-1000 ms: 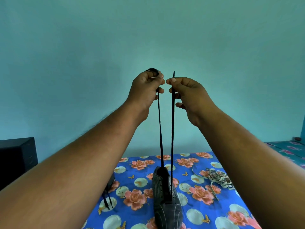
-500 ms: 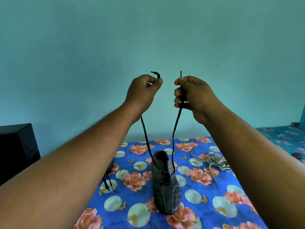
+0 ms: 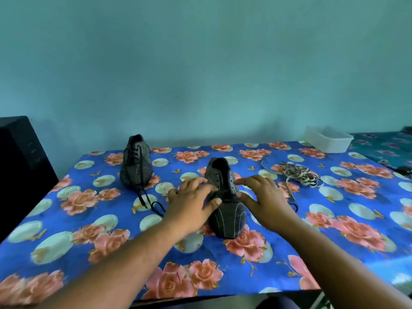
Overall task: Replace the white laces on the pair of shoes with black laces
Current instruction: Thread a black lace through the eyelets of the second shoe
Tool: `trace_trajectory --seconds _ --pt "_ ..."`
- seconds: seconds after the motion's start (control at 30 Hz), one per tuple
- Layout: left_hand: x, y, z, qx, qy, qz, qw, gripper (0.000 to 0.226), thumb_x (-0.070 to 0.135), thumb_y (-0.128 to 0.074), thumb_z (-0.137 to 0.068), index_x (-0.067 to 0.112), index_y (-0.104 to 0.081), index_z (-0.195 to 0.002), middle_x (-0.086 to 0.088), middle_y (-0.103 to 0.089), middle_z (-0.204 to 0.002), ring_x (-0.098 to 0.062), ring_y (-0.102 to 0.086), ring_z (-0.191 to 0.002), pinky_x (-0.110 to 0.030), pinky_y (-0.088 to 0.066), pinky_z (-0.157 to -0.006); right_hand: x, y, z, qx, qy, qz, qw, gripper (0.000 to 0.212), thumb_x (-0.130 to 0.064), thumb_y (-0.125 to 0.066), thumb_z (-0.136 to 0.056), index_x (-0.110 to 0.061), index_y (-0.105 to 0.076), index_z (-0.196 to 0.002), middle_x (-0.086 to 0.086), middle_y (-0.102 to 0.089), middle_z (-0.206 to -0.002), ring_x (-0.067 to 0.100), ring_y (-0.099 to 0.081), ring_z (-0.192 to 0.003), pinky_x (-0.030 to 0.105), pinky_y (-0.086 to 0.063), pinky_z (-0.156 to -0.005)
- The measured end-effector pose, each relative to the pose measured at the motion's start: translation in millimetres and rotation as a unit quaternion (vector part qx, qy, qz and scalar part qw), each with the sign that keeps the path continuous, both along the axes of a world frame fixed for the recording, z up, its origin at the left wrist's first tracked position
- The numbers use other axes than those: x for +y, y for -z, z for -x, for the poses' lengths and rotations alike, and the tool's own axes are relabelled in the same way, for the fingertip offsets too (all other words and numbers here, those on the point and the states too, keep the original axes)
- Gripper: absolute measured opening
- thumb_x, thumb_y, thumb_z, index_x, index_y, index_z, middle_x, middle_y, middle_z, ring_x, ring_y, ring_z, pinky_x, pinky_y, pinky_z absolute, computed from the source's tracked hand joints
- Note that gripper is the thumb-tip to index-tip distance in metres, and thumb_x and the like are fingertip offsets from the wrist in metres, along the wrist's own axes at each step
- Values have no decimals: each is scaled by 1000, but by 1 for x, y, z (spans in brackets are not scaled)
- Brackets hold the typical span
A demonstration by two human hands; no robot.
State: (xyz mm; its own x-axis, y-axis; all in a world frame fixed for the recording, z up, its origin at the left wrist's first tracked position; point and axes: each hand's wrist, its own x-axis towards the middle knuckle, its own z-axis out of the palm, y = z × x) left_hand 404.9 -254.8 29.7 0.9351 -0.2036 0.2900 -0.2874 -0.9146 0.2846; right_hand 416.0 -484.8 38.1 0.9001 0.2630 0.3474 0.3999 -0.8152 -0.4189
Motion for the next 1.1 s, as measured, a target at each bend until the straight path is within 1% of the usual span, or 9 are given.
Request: trace_trajectory --seconds 0.1,0.23,0.33,0.43,0.6,0.73,0.87,1.0,1.1 --pt "-4 18 0 -25 6 40 999 34 53 -52 -100 31 -60 -125 12 -50 -136 -18 -43 -131 -44 -34 -101 15 7 4 -35 -12 62 997 43 -65 -43 -92 -41 -69 -117 -12 -58 -116 22 -47 -113 40 -39 -89" --pt "-4 27 -7 -18 -20 238 971 23 41 -58 -100 21 -67 -109 10 -66 -103 -21 -61 -104 -45 -47 -92 24 11 -3 -27 12 76 997 28 -57 -56 -96 -39 -71 -112 -10 -58 -113 23 -46 -113 44 -40 -94" --pt "-6 31 -5 59 36 366 928 36 37 -68 -96 25 -59 -128 16 -59 -117 -11 -57 -116 -18 -45 -98 21 20 -7 7 -25 -14 1000 11 -49 -62 -93 -41 -67 -100 -16 -55 -102 19 -51 -105 48 -44 -91" --pt "-10 39 -3 41 103 289 951 73 60 -66 -84 33 -46 -148 15 -50 -135 -1 -43 -130 -21 -34 -111 17 25 -9 33 -50 -97 993 3 -38 -65 -93 -38 -63 -91 -15 -56 -96 10 -54 -95 40 -45 -84" --pt "-8 50 -11 14 88 248 965 61 70 -57 -82 40 -54 -136 18 -47 -133 -8 -47 -131 -51 -41 -107 8 27 -8 58 -55 -179 981 10 -22 -67 -97 -28 -65 -88 -9 -58 -97 5 -53 -86 18 -40 -75" --pt "-9 50 -6 15 71 214 974 70 75 -47 -83 39 -46 -143 21 -41 -143 -5 -39 -138 -52 -34 -111 -1 33 -13 103 -42 -231 967 7 -21 -66 -98 -24 -66 -91 -7 -60 -98 15 -58 -87 32 -48 -81" --pt "-11 46 3 -13 62 163 985 69 73 -37 -88 44 -35 -150 17 -33 -152 -7 -28 -145 -46 -25 -113 0 36 -14 110 -46 -249 961 4 -21 -66 -98 -21 -66 -94 -7 -64 -93 13 -59 -84 27 -46 -78" --pt "-12 47 4 -85 81 103 988 50 61 -38 -98 46 -47 -144 11 -37 -153 -16 -35 -143 -46 -24 -111 -6 36 -15 92 -43 -205 973 16 -26 -71 -95 -28 -68 -110 -13 -63 -101 9 -59 -87 16 -47 -75" --pt "-14 50 3 -91 83 75 990 43 58 -35 -101 47 -56 -137 11 -40 -152 -21 -37 -143 -51 -25 -112 -11 32 -15 95 -41 -173 980 20 -29 -74 -93 -35 -68 -111 -19 -65 -85 6 -60 -78 15 -45 -66"
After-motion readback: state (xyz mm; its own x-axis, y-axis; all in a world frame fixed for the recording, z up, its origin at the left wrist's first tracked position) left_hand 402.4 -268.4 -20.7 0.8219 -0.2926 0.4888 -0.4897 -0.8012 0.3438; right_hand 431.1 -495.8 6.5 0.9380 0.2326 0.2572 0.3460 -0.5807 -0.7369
